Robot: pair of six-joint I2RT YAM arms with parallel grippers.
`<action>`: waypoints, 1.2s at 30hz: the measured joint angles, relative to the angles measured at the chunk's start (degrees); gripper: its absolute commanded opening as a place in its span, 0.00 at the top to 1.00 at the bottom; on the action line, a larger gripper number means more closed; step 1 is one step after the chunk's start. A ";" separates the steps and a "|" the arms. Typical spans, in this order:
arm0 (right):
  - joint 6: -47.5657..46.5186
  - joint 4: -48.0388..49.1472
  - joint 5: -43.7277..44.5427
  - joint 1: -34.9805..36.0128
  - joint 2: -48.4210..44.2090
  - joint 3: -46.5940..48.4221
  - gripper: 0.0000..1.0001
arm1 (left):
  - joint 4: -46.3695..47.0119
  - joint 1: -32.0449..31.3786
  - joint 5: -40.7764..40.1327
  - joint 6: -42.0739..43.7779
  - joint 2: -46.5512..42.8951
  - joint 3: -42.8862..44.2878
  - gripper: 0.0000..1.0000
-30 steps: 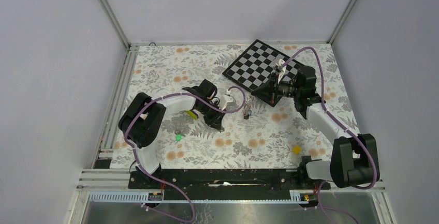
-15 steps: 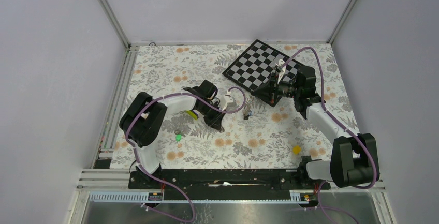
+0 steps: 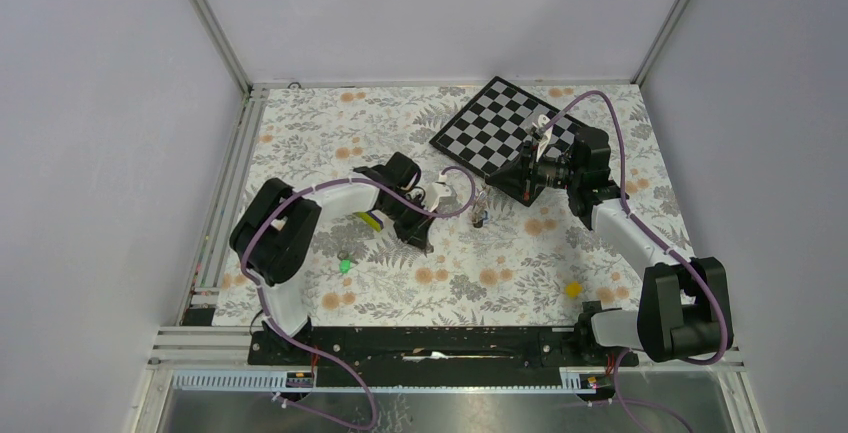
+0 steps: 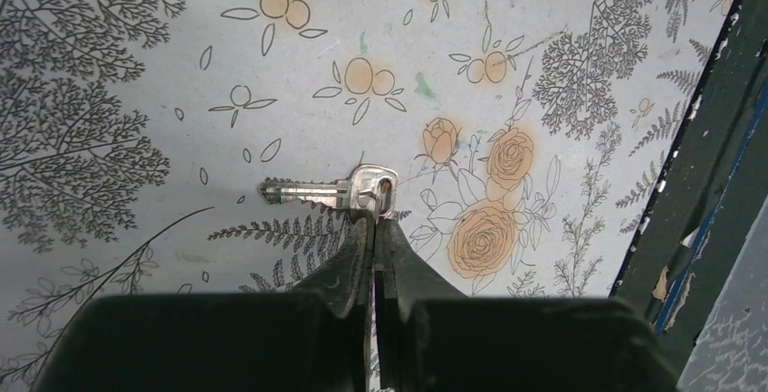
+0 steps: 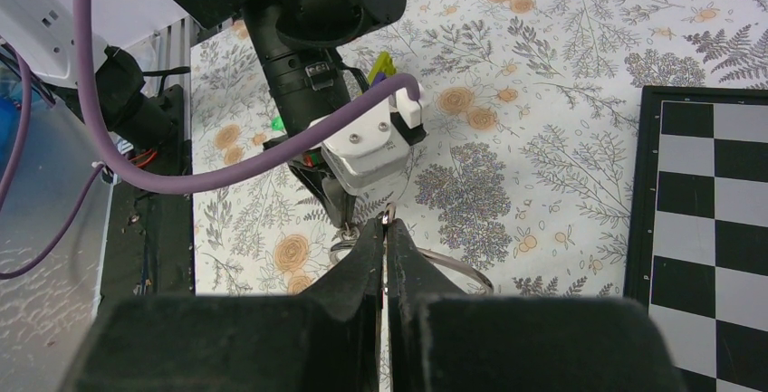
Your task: Put the keys on the keyring
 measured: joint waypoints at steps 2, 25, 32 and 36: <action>-0.13 -0.04 0.02 0.00 0.00 0.00 1.00 | -0.07 0.00 -0.74 0.04 -0.48 0.00 1.00; 0.22 0.17 0.39 -0.02 0.00 0.00 1.00 | -2.89 0.22 -8.79 1.62 -11.72 4.63 1.00; 4.70 2.23 0.46 0.00 -0.17 -0.02 1.00 | -6.32 -0.13 -4.37 5.60 -11.56 13.09 1.00; 7.69 3.45 1.29 0.50 -1.27 -0.04 1.00 | -6.56 -2.16 -3.96 7.58 -12.79 13.66 1.00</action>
